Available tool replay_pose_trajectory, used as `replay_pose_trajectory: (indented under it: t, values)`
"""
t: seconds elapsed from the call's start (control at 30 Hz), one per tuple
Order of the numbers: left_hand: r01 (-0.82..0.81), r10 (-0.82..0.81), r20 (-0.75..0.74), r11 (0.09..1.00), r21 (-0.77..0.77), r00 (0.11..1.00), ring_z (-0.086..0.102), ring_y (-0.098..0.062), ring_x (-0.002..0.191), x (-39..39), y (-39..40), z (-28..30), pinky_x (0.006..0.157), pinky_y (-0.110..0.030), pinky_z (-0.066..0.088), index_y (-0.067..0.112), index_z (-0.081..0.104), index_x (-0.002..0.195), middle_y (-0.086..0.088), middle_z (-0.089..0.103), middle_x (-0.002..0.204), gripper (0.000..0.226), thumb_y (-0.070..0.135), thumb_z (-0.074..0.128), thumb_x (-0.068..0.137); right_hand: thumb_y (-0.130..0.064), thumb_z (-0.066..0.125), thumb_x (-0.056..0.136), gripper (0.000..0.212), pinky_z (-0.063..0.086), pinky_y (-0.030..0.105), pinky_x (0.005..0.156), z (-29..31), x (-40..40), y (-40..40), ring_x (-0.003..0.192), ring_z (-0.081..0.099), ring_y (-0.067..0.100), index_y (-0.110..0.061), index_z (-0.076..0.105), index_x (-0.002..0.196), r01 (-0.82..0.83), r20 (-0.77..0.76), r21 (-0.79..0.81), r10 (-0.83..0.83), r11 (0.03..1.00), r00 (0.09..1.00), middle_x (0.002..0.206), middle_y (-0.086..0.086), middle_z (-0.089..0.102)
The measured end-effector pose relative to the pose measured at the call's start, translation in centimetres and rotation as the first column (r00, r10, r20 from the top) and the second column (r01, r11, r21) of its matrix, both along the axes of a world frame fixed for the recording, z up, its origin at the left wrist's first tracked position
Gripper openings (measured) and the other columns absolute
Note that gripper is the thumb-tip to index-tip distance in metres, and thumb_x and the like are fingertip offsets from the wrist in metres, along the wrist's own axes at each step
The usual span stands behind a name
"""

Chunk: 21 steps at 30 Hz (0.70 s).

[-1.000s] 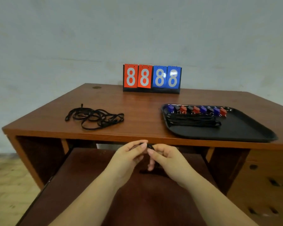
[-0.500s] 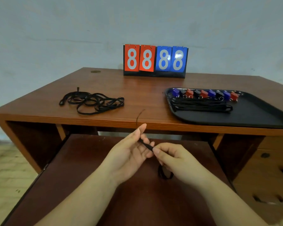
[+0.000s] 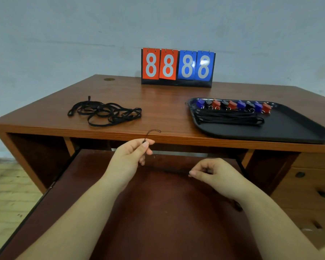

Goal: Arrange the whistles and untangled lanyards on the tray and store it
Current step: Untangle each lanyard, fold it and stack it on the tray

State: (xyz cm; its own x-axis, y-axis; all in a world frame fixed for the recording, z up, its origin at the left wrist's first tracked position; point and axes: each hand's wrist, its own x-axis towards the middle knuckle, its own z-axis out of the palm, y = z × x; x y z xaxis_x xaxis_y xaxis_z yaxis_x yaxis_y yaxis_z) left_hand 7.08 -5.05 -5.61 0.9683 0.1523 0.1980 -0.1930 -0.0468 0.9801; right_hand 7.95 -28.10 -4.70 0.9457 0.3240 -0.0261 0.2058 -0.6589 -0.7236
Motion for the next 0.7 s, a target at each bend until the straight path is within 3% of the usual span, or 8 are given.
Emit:
replay_pose_trajectory:
  t: [0.17, 0.33, 0.5, 0.7]
  values:
    - [-0.051, 0.040, 0.059, 0.977, 0.206, 0.997, 0.051, 0.001, 0.056, -0.2, -0.5, -0.2, 0.067, -0.008, 0.041, 0.028, 0.066, 0.090, 0.015, 0.064, 0.065, 0.021, 0.018, 0.048, 0.096, -0.037, 0.066, 0.084, 0.012, 0.042, 0.019, 0.078, -0.3, 0.2, 0.3, 0.085, 0.059, -0.003, -0.030, 0.068, 0.075, 0.096, 0.134, 0.019, -0.098, 0.995, 0.986, 0.081, -0.015, 0.068]
    - [-0.016, -0.022, 0.088, 0.914, 0.405, 0.996, 0.060, 0.009, 0.091, -1.1, -2.7, -0.8, 0.081, -0.009, 0.044, 0.039, 0.064, 0.089, 0.021, 0.069, 0.092, 0.019, 0.025, 0.052, 0.094, -0.035, 0.066, 0.083, 0.008, 0.048, 0.020, 0.076, -0.6, -0.6, 2.2, 0.080, 0.061, -0.002, -0.031, 0.068, 0.077, 0.078, 0.251, 0.090, -0.099, 0.993, 0.963, 0.078, -0.014, 0.068]
    - [0.022, -0.098, 0.119, 0.856, 0.516, 0.988, 0.059, 0.001, 0.082, -1.5, -4.3, -1.2, 0.075, -0.019, 0.046, 0.034, 0.059, 0.089, 0.013, 0.065, 0.081, 0.014, 0.028, 0.048, 0.095, -0.034, 0.063, 0.085, 0.009, 0.048, 0.019, 0.073, -0.8, -1.3, 3.5, 0.080, 0.060, -0.001, -0.032, 0.065, 0.077, 0.052, 0.310, 0.124, -0.088, 0.991, 0.947, 0.078, -0.013, 0.066]
    - [-0.027, -0.099, 0.181, 0.809, 0.587, 0.979, 0.056, -0.001, 0.085, -1.4, -3.7, -1.2, 0.077, -0.015, 0.043, 0.030, 0.060, 0.095, 0.013, 0.060, 0.087, 0.013, 0.022, 0.049, 0.095, -0.036, 0.064, 0.085, 0.009, 0.045, 0.013, 0.069, -0.6, -1.4, 3.3, 0.078, 0.060, -0.002, -0.037, 0.064, 0.076, 0.032, 0.243, 0.102, -0.056, 0.994, 0.969, 0.076, -0.014, 0.066]
